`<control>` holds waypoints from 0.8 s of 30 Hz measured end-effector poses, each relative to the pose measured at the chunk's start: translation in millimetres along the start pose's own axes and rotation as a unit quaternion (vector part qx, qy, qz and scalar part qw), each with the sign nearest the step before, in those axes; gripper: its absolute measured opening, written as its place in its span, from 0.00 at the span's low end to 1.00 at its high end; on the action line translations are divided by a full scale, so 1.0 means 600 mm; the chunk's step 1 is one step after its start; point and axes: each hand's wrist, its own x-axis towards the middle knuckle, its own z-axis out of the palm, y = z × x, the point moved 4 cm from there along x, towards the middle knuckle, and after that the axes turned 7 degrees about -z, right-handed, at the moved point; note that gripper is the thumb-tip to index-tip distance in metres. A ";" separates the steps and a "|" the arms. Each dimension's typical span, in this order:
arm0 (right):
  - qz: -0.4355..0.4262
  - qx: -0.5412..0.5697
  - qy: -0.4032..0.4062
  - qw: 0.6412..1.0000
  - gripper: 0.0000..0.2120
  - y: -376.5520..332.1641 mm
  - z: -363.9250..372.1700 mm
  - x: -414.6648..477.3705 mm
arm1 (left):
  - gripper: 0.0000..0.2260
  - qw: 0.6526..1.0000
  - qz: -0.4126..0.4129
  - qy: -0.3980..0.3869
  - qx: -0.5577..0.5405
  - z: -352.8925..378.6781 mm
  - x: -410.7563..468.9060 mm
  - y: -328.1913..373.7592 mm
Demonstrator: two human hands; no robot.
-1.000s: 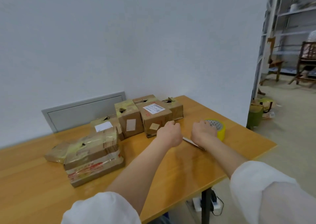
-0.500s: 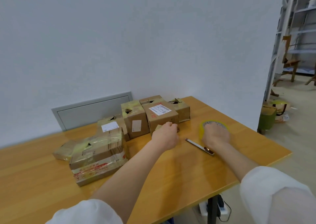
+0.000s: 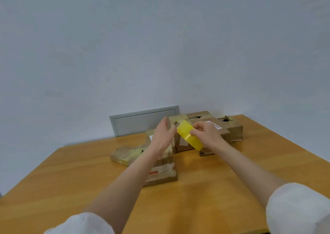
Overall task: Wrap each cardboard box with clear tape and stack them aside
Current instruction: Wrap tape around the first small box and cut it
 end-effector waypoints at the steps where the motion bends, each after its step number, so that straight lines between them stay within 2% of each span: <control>1: -0.003 0.005 -0.016 1.000 0.04 -0.009 0.010 0.006 | 0.28 1.000 -0.020 -0.004 -0.007 -0.014 0.002 -0.010; 4: -0.020 -0.001 -0.055 0.998 0.03 -0.029 0.042 0.027 | 0.24 0.999 -0.043 0.017 0.015 -0.053 0.003 -0.031; 6: -0.038 -0.019 -0.086 0.995 0.06 -0.046 0.063 0.037 | 0.18 0.998 -0.039 0.056 0.014 -0.076 0.000 -0.041; 10: -0.064 -0.055 -0.131 0.988 0.09 -0.072 0.091 0.052 | 0.07 0.990 -0.058 0.121 -0.044 -0.108 -0.001 -0.068; 15: -0.095 -0.073 -0.165 0.979 0.11 -0.095 0.105 0.057 | 0.14 0.985 -0.128 0.052 -0.108 -0.116 0.005 -0.094; 18: -0.093 -0.072 -0.169 0.979 0.11 -0.101 0.100 0.066 | 0.08 0.983 -0.116 0.051 -0.136 -0.118 0.014 -0.088; 22: -0.083 -0.069 -0.161 0.981 0.12 -0.108 0.090 0.084 | 0.11 0.988 -0.090 0.056 -0.115 -0.115 0.031 -0.068; 24: -0.059 -0.051 -0.168 0.983 0.17 -0.106 0.089 0.088 | 0.12 0.990 -0.084 0.051 -0.097 -0.116 0.038 -0.066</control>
